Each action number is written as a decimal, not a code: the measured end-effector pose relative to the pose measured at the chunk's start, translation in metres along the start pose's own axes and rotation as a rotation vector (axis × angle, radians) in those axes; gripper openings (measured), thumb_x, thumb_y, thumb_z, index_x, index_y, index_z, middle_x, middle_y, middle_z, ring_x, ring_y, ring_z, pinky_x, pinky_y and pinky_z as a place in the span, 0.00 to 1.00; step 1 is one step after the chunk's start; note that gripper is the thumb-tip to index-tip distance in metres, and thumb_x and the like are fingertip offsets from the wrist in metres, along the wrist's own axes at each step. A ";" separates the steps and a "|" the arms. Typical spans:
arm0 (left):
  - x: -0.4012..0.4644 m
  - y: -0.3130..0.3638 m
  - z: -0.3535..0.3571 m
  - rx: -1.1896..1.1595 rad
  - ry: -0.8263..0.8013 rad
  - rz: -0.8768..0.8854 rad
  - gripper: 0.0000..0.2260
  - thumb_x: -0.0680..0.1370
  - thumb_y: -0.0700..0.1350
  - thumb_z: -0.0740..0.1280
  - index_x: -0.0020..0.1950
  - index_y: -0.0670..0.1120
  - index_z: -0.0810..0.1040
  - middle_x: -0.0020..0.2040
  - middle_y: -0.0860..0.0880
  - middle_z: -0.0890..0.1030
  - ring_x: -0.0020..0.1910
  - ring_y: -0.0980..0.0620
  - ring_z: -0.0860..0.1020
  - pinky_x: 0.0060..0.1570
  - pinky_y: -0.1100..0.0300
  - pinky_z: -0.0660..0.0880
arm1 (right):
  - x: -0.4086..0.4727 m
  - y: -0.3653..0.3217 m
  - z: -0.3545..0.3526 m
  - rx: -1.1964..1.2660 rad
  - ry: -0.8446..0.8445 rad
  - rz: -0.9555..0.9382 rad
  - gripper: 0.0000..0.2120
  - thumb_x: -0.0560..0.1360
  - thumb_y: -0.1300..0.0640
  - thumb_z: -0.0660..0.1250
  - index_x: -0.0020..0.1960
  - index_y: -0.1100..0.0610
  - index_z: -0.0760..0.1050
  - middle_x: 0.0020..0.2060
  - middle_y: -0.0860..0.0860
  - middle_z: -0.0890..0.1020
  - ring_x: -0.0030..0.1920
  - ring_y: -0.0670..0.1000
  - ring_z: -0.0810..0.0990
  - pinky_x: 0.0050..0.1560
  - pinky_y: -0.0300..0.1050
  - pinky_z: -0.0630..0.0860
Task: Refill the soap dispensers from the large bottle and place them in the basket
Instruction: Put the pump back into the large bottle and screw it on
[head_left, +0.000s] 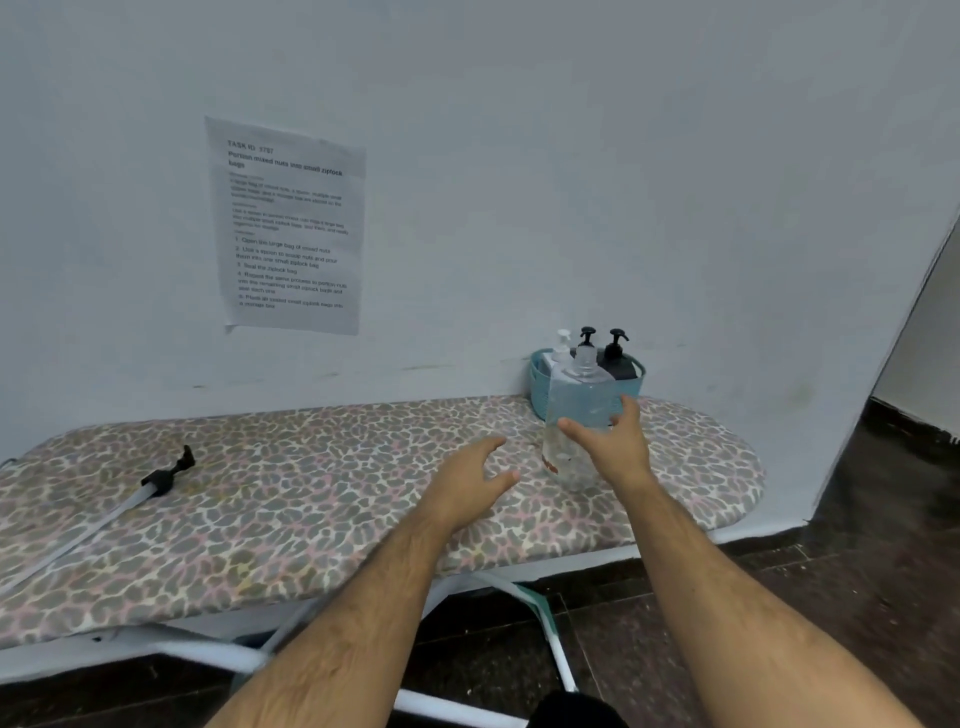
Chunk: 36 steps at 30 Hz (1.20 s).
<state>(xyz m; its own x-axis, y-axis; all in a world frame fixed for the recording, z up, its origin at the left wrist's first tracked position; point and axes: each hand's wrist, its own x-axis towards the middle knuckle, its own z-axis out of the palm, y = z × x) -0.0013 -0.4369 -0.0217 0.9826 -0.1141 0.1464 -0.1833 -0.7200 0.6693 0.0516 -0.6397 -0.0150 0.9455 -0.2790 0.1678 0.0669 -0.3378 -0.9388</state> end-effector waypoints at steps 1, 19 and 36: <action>0.002 0.001 -0.001 0.000 0.004 0.000 0.28 0.78 0.54 0.67 0.76 0.50 0.65 0.74 0.50 0.69 0.72 0.52 0.68 0.71 0.54 0.65 | 0.002 -0.002 0.002 -0.012 -0.013 0.008 0.47 0.66 0.45 0.80 0.76 0.55 0.58 0.68 0.55 0.73 0.66 0.57 0.74 0.61 0.51 0.72; 0.002 -0.034 -0.048 -0.101 0.140 -0.011 0.29 0.77 0.55 0.69 0.75 0.49 0.66 0.73 0.49 0.71 0.71 0.51 0.70 0.68 0.54 0.67 | -0.027 -0.052 0.049 0.062 -0.170 -0.137 0.31 0.70 0.52 0.76 0.69 0.54 0.68 0.57 0.50 0.77 0.54 0.49 0.78 0.54 0.47 0.76; -0.076 -0.146 -0.169 -0.070 0.343 -0.242 0.27 0.77 0.54 0.69 0.75 0.50 0.67 0.72 0.50 0.71 0.70 0.51 0.70 0.67 0.53 0.68 | -0.106 -0.106 0.200 0.102 -0.538 -0.224 0.29 0.70 0.54 0.75 0.67 0.53 0.66 0.58 0.50 0.76 0.56 0.49 0.78 0.53 0.48 0.79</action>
<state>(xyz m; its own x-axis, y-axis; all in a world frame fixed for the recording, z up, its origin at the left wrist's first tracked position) -0.0539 -0.2079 -0.0075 0.9331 0.2956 0.2050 0.0385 -0.6486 0.7601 0.0074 -0.3950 0.0064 0.9317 0.2928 0.2147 0.2890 -0.2401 -0.9268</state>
